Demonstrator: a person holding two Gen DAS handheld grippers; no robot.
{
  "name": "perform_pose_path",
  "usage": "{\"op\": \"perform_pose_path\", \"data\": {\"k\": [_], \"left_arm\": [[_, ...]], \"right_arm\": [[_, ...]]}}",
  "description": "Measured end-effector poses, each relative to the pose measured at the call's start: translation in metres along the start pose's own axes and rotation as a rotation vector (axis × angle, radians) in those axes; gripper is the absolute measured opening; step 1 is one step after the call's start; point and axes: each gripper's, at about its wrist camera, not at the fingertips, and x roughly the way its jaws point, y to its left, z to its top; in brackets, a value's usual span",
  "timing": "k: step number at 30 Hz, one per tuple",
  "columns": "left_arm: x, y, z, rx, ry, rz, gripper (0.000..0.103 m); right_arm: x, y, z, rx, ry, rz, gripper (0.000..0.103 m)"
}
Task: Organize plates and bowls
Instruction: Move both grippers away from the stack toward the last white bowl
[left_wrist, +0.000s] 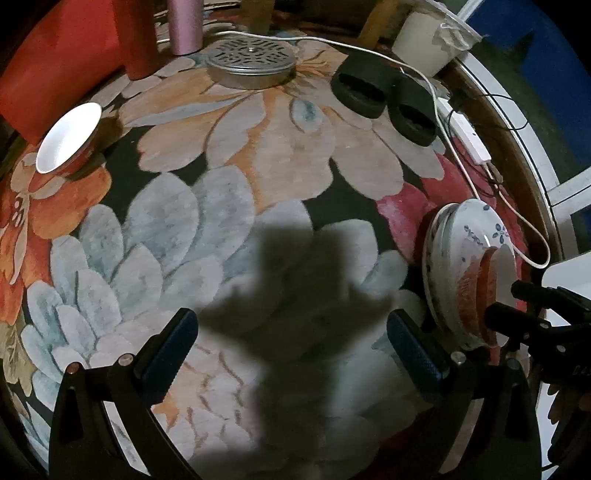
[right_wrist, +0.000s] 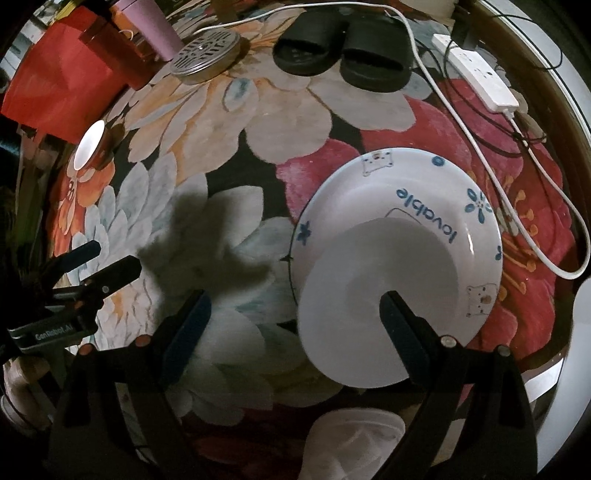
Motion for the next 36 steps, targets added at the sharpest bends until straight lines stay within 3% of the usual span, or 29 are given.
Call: {"op": "perform_pose_path", "data": {"k": [22,29,36], "left_arm": [[-0.009,0.063,-0.017,-0.088,0.0,0.049,0.102],[-0.011,0.072,-0.019,-0.106,-0.001,0.056,0.102],[-0.01,0.08,-0.02,-0.117,0.0,0.061,0.102]], "right_arm": [[0.015,0.041,0.004,-0.071,0.022,-0.009,0.098],[0.01,0.049,0.005,-0.109,-0.025,-0.048,0.098],[0.008,0.064,0.01,-0.153,-0.044,-0.033,0.098]]}}
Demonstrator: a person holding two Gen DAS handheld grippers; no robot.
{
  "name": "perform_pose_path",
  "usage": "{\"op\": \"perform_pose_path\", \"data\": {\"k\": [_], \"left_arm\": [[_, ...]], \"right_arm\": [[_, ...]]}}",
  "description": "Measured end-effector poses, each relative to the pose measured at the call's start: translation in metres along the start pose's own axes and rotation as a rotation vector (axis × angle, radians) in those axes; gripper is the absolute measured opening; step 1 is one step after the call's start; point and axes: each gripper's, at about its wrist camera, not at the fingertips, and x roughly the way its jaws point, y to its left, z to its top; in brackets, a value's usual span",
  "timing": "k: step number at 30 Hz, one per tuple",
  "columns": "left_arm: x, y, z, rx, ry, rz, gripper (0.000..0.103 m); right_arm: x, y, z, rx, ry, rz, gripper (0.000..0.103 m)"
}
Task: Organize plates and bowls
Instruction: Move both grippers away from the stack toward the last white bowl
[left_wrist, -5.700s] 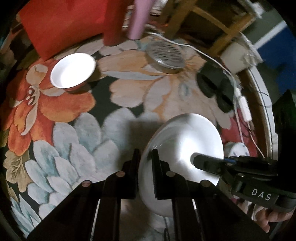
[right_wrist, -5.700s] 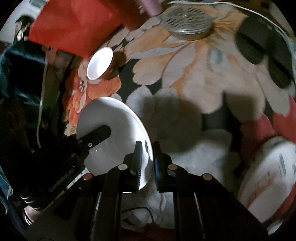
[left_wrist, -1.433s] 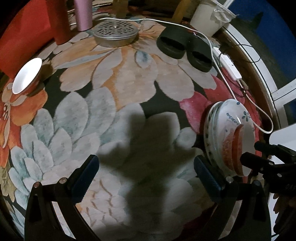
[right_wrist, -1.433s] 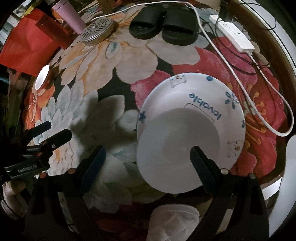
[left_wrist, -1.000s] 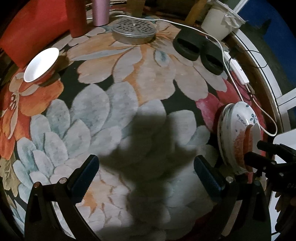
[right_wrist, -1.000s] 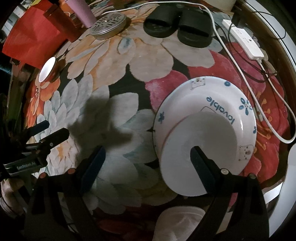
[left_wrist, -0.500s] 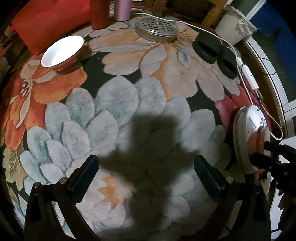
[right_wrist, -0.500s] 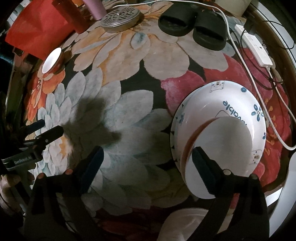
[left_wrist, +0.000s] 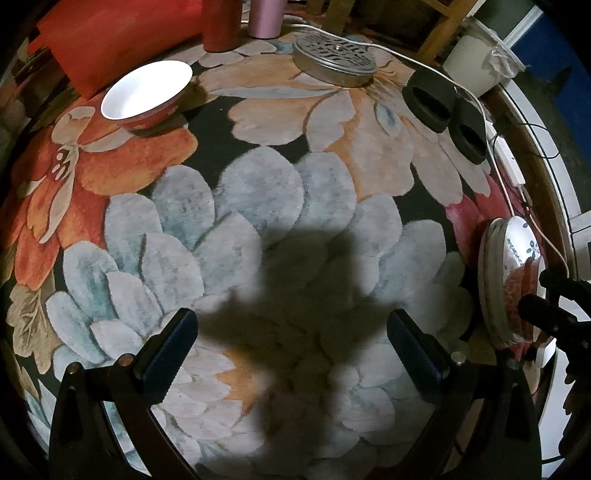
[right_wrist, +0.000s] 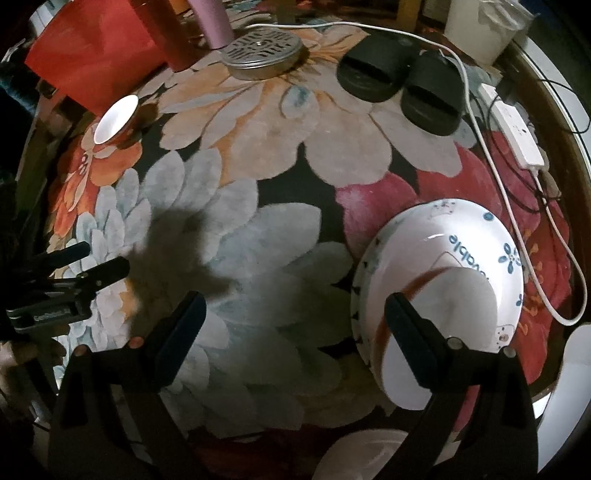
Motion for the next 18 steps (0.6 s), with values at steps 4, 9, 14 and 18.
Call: {"op": "perform_pose_path", "data": {"k": [4,9,14,18], "left_arm": [[0.001,0.005,0.0,-0.008,0.0,0.001,0.102],[0.002,0.013,0.0,-0.023,-0.001,0.006,0.102],[0.004,0.021,0.0,-0.038,0.0,0.012,0.102],[0.005,0.027,0.0,-0.051,0.001,0.016,0.102]], "right_arm": [[0.003,0.006,0.002,-0.013,0.004,0.007,0.098],[0.007,0.013,0.004,-0.026,0.019,0.016,0.098],[0.012,0.019,0.007,-0.041,0.036,0.031,0.098],[0.015,0.024,0.01,-0.053,0.043,0.037,0.098]]}}
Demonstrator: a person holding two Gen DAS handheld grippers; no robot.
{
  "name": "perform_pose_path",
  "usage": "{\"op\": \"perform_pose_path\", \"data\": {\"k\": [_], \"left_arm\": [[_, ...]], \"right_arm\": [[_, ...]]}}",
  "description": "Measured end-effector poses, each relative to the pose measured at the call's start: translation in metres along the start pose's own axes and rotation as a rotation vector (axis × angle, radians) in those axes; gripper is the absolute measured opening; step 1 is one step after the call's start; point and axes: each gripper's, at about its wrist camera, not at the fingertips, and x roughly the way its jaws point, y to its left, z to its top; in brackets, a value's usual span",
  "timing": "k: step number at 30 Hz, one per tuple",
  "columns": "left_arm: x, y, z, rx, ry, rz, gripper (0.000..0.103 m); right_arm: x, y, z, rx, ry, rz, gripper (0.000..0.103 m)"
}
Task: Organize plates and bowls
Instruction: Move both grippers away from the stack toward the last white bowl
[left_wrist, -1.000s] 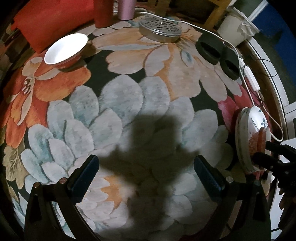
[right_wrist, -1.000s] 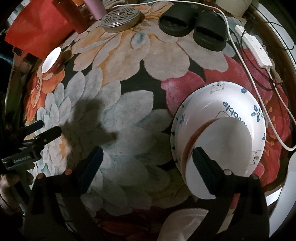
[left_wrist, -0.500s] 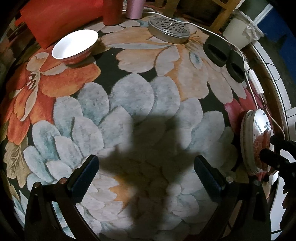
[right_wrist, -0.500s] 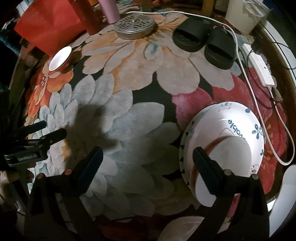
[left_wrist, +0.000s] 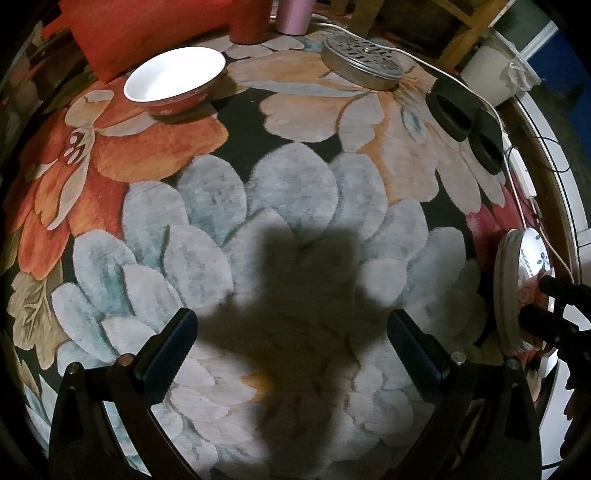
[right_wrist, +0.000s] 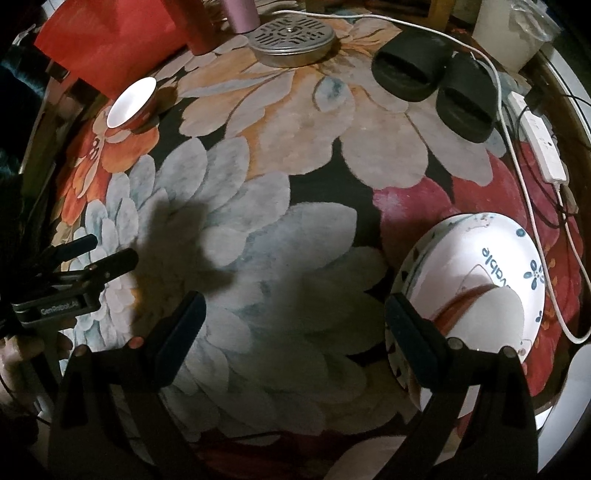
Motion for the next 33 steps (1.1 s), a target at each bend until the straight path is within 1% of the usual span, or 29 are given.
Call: {"op": "perform_pose_path", "data": {"k": [13,22,33], "left_arm": [[0.004,0.015,0.003,-0.026,0.001,0.008,0.102],[0.007,0.027,0.004,-0.05,0.002,0.023,0.102],[0.01,0.041,0.01,-0.085,-0.002,0.038,0.102]], "right_arm": [[0.009,0.011,0.007,-0.044,0.02,0.012,0.098],[0.016,0.017,0.014,-0.056,0.04,0.035,0.099],[0.029,0.024,0.029,-0.065,0.082,0.068,0.102]]}}
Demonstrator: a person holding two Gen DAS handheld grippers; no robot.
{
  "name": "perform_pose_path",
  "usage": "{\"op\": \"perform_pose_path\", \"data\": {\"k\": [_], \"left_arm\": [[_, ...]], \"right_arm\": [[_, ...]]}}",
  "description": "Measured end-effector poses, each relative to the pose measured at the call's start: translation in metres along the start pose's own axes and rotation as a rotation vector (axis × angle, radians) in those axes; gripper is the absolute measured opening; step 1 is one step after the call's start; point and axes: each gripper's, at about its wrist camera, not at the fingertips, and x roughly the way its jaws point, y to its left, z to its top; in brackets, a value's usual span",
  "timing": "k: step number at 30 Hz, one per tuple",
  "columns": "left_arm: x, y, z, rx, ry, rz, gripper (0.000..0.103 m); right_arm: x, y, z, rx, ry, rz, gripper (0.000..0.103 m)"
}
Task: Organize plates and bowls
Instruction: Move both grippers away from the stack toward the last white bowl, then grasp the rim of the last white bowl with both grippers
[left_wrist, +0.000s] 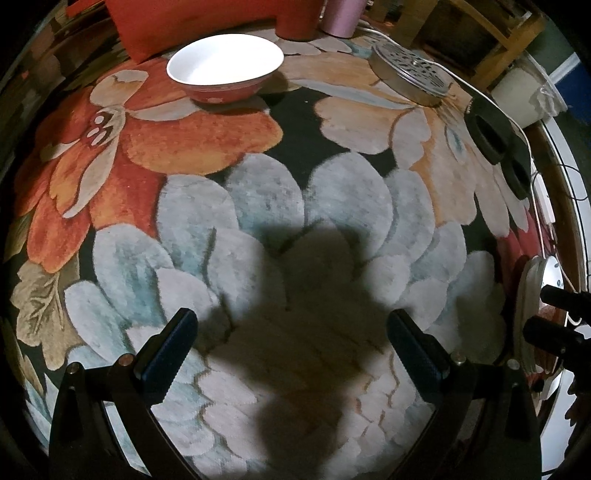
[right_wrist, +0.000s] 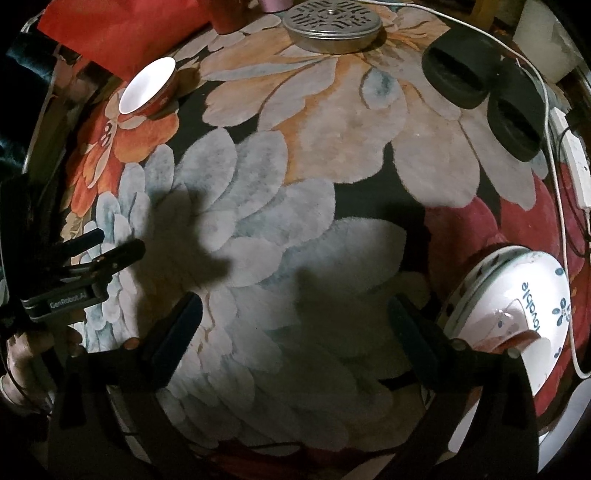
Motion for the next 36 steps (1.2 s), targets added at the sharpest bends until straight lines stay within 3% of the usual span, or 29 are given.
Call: {"op": "perform_pose_path", "data": {"k": [12,20,30,36], "left_arm": [[0.006,0.022,0.012,-0.051,-0.006,0.015,0.102],[0.009,0.038,0.028,-0.082,-0.024,0.018,0.102],[0.009,0.073,0.066,-0.122,-0.065,0.044,0.102],[0.0,0.102,0.102,-0.169,-0.13,0.056,0.102]], "right_arm": [[0.02,0.017,0.022,-0.058,0.053,0.055,0.103],[0.038,0.024,0.044,-0.032,0.096,0.098,0.103],[0.061,0.067,0.098,-0.113,0.087,0.136,0.103],[0.063,0.094,0.149,-0.127,0.014,0.156,0.103]]}}
